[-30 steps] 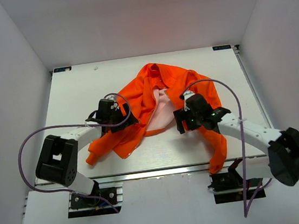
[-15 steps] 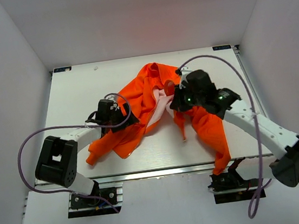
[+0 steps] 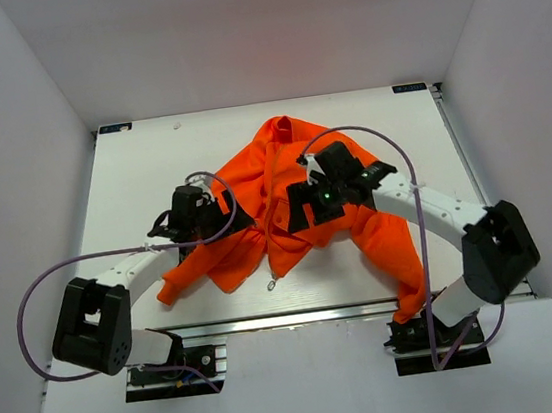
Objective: Zip up the jacket
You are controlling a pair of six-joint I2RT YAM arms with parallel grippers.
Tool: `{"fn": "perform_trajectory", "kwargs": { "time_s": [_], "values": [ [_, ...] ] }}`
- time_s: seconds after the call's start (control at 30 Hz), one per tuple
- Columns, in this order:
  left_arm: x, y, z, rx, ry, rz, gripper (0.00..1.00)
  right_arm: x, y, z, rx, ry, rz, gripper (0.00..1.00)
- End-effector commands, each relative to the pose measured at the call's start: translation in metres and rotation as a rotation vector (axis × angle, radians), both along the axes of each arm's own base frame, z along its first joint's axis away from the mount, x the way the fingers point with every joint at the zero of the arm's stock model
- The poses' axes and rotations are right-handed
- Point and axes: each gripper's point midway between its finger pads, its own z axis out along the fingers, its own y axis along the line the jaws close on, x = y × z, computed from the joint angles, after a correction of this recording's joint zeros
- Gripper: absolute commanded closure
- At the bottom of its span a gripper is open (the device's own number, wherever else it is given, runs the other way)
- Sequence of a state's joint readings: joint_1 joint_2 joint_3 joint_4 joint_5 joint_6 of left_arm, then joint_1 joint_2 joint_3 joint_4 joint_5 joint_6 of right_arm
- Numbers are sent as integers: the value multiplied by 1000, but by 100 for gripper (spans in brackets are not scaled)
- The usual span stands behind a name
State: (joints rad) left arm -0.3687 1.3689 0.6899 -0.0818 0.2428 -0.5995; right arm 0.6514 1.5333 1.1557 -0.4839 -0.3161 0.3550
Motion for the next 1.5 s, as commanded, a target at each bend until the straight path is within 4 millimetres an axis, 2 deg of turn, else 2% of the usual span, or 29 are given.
{"fn": "perform_trajectory", "kwargs": {
  "time_s": [0.0, 0.03, 0.1, 0.2, 0.23, 0.4, 0.5, 0.53, 0.6, 0.63, 0.7, 0.73, 0.77, 0.8, 0.83, 0.9, 0.93, 0.97, 1.03, 1.07, 1.1, 1.13, 1.17, 1.2, 1.27, 1.3, 1.37, 1.4, 1.47],
  "values": [
    [-6, 6, -5, 25, 7, 8, 2, -4, -6, 30, 61, -131, 15, 11],
    [-6, 6, -7, 31, 13, 7, 2, -11, -15, 20, 43, -127, 7, 11],
    [-5, 6, -11, 36, 19, 0, 2, -11, -25, 10, 16, -136, -32, 10],
    [0, 4, -21, 48, 47, -1, 2, 2, -42, -8, -12, -128, -114, 11],
    [0, 4, -30, 58, 73, -4, 2, 13, -53, -18, -40, -107, -170, 11],
    [3, -3, -43, 48, 121, -21, 2, 64, -95, -43, -141, -92, -370, 11],
    [0, -6, -51, 39, 151, -35, 2, 89, -119, -52, -173, -67, -450, 11],
    [1, -9, -51, 30, 155, -42, 2, 98, -135, -67, -200, -30, -487, 11],
    [-3, -18, -52, -7, 167, -84, 2, 116, -146, -70, -211, -36, -513, 11],
    [-5, -22, -53, -17, 170, -97, 2, 125, -157, -84, -242, -14, -526, 11],
    [-7, -30, -56, -36, 178, -126, 2, 140, -167, -91, -272, -11, -551, 11],
    [-11, -38, -57, -47, 189, -153, 2, 160, -174, -95, -278, -7, -574, 11],
    [-11, -45, -54, -56, 187, -175, 2, 168, -177, -98, -285, -3, -576, 11],
    [-12, -52, -54, -61, 189, -196, 2, 176, -181, -99, -292, 3, -583, 11],
    [-16, -64, -54, -66, 199, -234, 2, 197, -188, -100, -297, -13, -600, 11],
    [-19, -78, -52, -77, 197, -279, 2, 221, -193, -97, -289, -46, -597, 11],
    [-24, -88, -52, -77, 199, -315, 2, 231, -196, -108, -297, -37, -580, 11],
    [-25, -95, -49, -85, 194, -336, 2, 260, -192, -81, -269, -110, -560, 11],
    [-19, -109, -31, -110, 149, -368, 2, 268, -194, -72, -311, -122, -487, 11],
    [-17, -114, -22, -127, 128, -389, 2, 277, -190, -53, -290, -164, -470, 11],
    [-10, -118, -9, -136, 90, -397, 2, 274, -188, -48, -287, -173, -455, 11],
    [-5, -119, 1, -129, 53, -404, 2, 274, -187, -20, -263, -247, -446, 11],
    [-2, -117, 16, -120, 17, -398, 2, 268, -184, -7, -239, -281, -440, 11],
    [5, -112, 23, -83, -29, -379, 2, 241, -186, 3, -231, -303, -434, 11],
    [9, -104, 53, -56, -103, -352, 2, 227, -179, 23, -193, -422, -435, 11],
    [13, -97, 59, -23, -134, -326, 2, 194, -179, 27, -186, -448, -428, 11],
    [8, -85, 66, 7, -149, -299, 2, 172, -170, 34, -175, -514, -395, 11],
    [6, -78, 79, 15, -187, -282, 2, 152, -168, 32, -175, -515, -372, 11],
    [-4, -66, 76, 44, -166, -254, 2, 129, -159, 26, -194, -502, -300, 11]
  ]
}}
